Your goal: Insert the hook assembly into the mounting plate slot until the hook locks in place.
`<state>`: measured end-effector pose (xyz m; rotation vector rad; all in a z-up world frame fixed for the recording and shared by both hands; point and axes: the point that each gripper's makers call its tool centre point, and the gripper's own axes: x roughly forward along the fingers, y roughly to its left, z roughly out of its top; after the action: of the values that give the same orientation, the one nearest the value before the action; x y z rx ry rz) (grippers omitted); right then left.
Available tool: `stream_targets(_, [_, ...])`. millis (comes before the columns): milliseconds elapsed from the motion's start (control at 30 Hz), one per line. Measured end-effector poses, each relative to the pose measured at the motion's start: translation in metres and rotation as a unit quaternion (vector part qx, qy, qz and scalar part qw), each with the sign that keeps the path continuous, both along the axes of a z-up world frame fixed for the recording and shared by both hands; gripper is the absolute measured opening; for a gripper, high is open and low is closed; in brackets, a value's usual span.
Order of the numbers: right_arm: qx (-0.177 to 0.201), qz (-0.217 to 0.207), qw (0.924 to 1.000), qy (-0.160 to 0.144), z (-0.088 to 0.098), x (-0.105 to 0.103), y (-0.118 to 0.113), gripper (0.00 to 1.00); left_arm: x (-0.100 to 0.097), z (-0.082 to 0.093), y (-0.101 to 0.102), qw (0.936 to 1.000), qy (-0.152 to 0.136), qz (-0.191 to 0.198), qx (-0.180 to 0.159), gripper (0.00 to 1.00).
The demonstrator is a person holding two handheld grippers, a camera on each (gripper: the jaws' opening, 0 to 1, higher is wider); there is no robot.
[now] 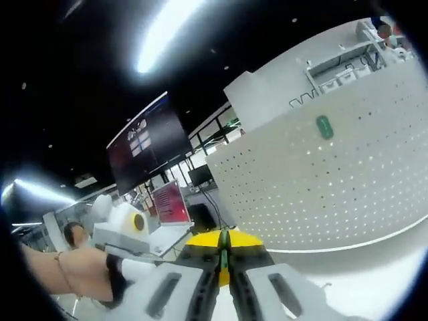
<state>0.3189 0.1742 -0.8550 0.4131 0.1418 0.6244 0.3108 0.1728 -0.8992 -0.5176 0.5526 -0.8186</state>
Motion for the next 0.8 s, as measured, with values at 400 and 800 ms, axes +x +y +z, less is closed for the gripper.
stream_targets(400, [-0.01, 0.007, 0.9997, -0.023, 0.0056, -0.0043, 0.0096, 0.0, 0.0037, 0.0064, 0.0043, 0.9996, 0.005, 0.016, -0.023, 0.16])
stream_targets(800, [-0.018, 0.003, 0.9989, -0.043, 0.0098, -0.0066, 0.0106, 0.0, 0.0017, 0.0071, 0.005, 0.9987, 0.017, 0.014, -0.046, 0.05])
